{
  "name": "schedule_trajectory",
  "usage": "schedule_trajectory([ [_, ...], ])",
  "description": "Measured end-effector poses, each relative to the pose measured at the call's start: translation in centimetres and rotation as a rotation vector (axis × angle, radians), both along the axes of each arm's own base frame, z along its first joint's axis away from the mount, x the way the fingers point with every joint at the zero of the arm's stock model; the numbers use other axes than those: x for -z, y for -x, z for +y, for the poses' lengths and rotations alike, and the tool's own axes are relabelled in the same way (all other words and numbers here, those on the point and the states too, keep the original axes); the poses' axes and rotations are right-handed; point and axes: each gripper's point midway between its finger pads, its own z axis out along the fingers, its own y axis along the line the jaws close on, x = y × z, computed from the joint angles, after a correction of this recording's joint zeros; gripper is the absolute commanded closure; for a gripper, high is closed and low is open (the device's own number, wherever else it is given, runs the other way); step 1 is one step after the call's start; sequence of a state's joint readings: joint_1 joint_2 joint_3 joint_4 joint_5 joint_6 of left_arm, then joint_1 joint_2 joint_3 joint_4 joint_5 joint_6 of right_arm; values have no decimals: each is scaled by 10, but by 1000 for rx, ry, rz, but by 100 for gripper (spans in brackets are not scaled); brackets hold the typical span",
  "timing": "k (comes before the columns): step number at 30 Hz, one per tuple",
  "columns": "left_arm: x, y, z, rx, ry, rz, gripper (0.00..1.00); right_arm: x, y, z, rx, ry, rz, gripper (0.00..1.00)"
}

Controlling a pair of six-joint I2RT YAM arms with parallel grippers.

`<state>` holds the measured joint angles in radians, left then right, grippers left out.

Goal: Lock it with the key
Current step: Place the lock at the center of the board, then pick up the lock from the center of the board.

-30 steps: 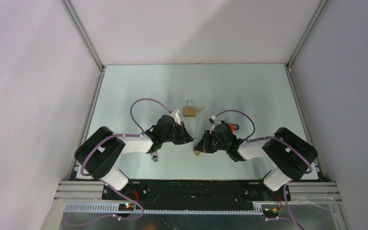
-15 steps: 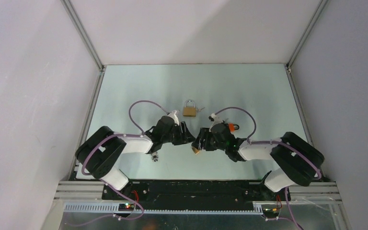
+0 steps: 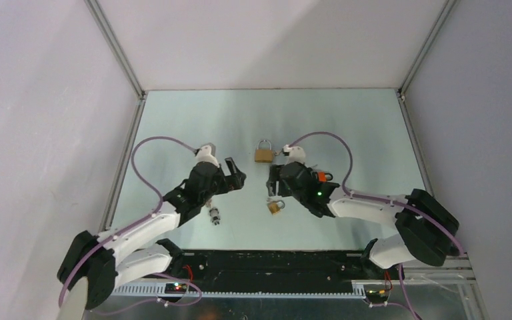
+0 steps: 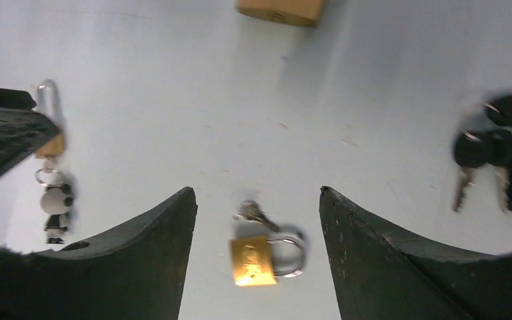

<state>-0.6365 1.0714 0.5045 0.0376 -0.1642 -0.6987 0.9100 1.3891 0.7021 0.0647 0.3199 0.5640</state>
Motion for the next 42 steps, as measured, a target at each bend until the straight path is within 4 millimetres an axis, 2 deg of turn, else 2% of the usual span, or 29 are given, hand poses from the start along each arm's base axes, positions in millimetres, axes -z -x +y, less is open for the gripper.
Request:
schedule_trajectory([
  [2, 5, 4, 22, -70, -55, 0, 0, -8, 1, 20, -28, 24, -28, 32],
  [5, 30, 16, 51, -156, -153, 52, 0, -11, 5, 46, -63, 45, -33, 37],
  [7, 50, 27, 70, -207, -225, 109, 0, -5, 10, 55, -82, 63, -20, 39],
  [9, 66, 36, 90, -262, -301, 162, 0, 5, 14, 55, -88, 91, 4, 40],
  [13, 81, 40, 111, -338, -391, 213, 0, 19, 20, 49, -84, 132, 42, 40],
  [15, 87, 41, 118, -364, -422, 237, 5, 21, 21, 47, -81, 141, 51, 41],
  [18, 94, 42, 124, -389, -457, 269, 18, 23, 22, 45, -76, 144, 60, 43],
  [22, 95, 37, 125, -412, -473, 286, 23, 23, 23, 46, -73, 138, 67, 47],
  [26, 95, 33, 122, -424, -468, 294, 35, 23, 23, 46, -73, 136, 68, 48],
  [30, 95, 29, 120, -429, -465, 298, 57, 24, 24, 46, -76, 135, 70, 48],
  [32, 95, 28, 119, -429, -464, 297, 71, 24, 24, 47, -78, 134, 72, 48],
  [33, 95, 28, 119, -431, -460, 296, 83, 24, 24, 47, -78, 134, 72, 48],
  [35, 94, 28, 117, -425, -463, 291, 97, 24, 24, 47, -79, 134, 72, 48],
  [38, 89, 29, 116, -411, -467, 274, 100, 24, 25, 47, -82, 132, 74, 47],
  [42, 71, 26, 110, -385, -448, 213, 100, 22, 28, 52, -102, 117, 81, 45],
])
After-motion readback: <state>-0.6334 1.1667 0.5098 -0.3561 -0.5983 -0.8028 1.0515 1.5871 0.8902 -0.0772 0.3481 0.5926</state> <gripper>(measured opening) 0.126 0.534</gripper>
